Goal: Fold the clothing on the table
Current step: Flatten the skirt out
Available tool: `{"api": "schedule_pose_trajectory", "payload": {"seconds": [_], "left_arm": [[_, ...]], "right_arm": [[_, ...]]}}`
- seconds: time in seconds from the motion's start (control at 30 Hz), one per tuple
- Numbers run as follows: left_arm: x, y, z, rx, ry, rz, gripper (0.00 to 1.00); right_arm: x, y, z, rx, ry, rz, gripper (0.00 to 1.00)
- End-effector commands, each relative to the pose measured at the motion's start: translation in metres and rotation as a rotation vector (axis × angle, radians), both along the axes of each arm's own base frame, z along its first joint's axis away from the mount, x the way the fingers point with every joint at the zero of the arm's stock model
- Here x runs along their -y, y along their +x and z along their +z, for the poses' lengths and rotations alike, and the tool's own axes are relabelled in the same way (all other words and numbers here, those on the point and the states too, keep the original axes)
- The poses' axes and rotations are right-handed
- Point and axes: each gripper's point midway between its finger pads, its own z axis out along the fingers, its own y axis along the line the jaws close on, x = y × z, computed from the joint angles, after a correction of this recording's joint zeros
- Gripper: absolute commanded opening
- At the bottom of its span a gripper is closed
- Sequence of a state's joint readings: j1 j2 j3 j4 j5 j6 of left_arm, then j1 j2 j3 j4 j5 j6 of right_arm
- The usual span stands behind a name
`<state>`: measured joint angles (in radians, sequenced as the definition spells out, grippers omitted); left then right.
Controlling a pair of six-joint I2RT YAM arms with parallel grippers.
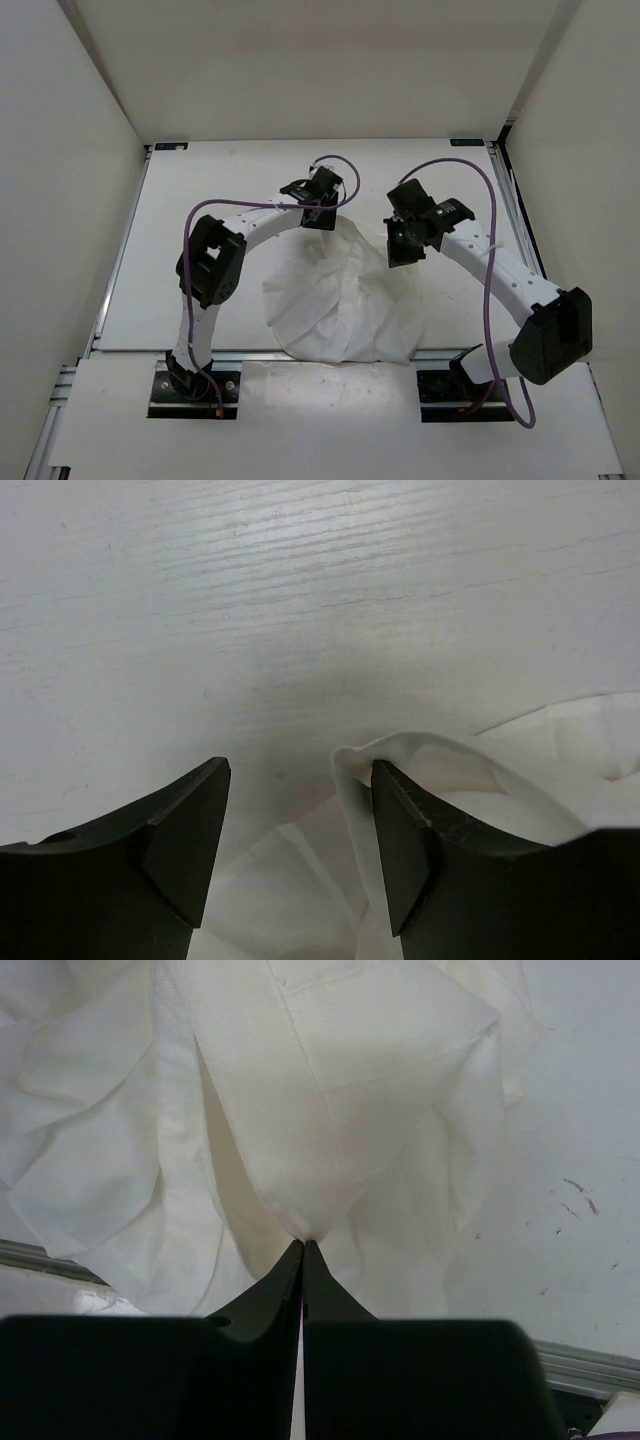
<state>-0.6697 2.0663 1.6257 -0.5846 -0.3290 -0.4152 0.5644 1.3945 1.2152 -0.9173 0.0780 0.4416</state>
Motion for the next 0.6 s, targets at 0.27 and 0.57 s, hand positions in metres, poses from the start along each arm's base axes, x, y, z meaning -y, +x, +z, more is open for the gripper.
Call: {"api": "schedule_pose_trajectory", "payload": {"seconds": [0.27, 0.57], "left_arm": [[-0.004, 0.018, 0.016, 0.038, -0.065, 0.050, 0.69], [0.033, 0.016, 0.023, -0.012, -0.210, -0.018, 0.70]], "right_arm": [[0.009, 0.012, 0.025, 0.062, 0.073, -0.015, 0.00], [0.004, 0.014, 0.023, 0.064, 0.055, 0.017, 0.01]]}}
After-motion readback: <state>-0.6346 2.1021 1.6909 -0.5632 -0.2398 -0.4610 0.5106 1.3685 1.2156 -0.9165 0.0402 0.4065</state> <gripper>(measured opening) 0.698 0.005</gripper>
